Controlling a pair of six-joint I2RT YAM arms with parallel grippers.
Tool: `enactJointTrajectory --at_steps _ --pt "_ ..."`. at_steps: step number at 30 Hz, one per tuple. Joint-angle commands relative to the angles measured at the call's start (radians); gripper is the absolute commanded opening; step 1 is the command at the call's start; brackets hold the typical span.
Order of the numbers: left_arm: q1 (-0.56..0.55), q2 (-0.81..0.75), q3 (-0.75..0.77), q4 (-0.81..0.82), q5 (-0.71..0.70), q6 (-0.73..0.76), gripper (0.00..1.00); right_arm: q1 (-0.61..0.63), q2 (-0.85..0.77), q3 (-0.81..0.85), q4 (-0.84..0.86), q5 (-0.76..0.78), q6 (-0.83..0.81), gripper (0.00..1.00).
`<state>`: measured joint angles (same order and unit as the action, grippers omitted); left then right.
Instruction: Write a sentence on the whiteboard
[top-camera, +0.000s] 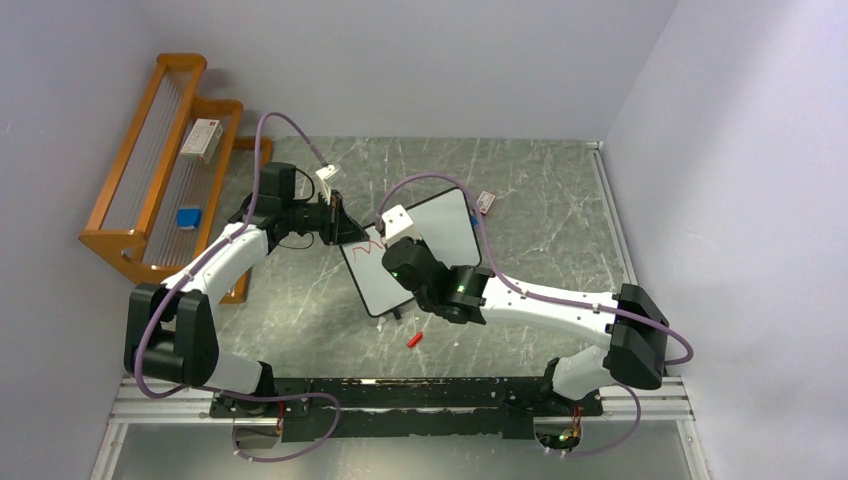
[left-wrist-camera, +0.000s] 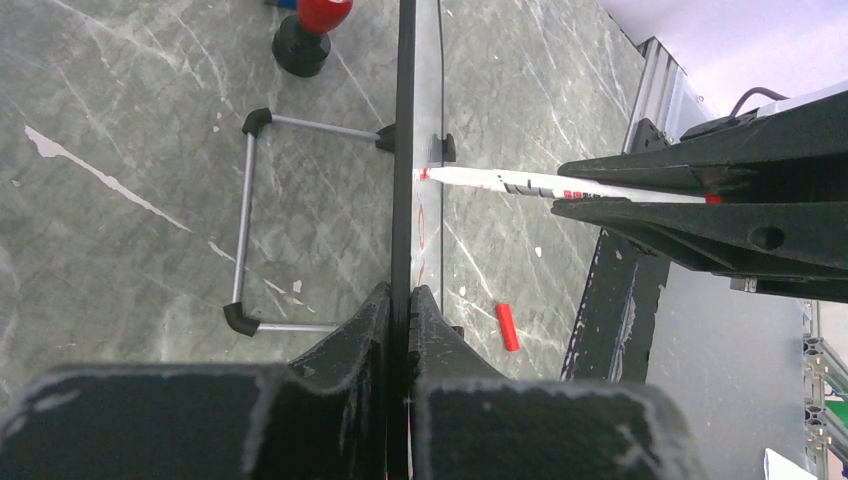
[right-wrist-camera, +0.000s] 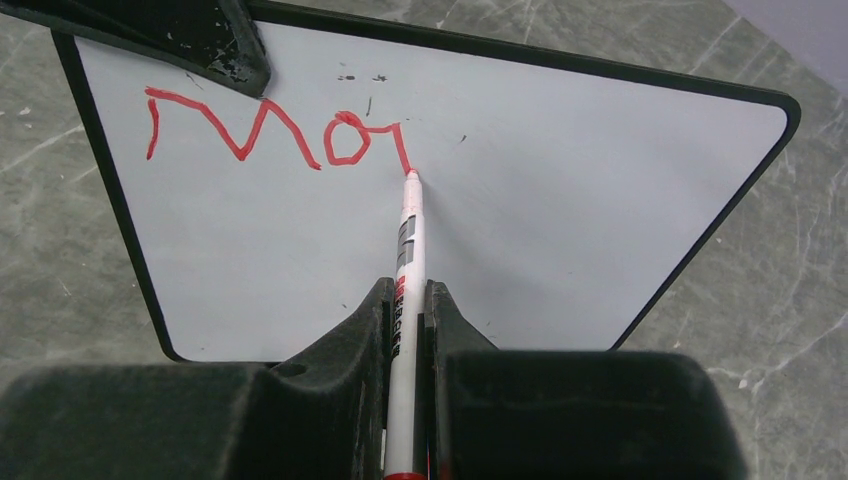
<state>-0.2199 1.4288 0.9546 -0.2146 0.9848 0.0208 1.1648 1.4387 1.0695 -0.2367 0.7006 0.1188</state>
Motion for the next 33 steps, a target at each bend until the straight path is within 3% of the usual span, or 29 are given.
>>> enactJointTrajectory --at_steps 1,19,33 --pt "-0.033 0.038 -0.019 -0.078 -0.047 0.063 0.05 -0.021 -0.017 -0.002 0.033 0.025 -0.011 0.00" --pt "-0.037 0.042 -0.017 -0.083 -0.046 0.070 0.05 -0.051 -0.007 0.035 0.112 0.010 -0.063 0.00" --pt "-0.038 0.038 -0.016 -0.088 -0.071 0.068 0.05 -0.052 -0.096 -0.017 0.039 -0.014 -0.005 0.00"
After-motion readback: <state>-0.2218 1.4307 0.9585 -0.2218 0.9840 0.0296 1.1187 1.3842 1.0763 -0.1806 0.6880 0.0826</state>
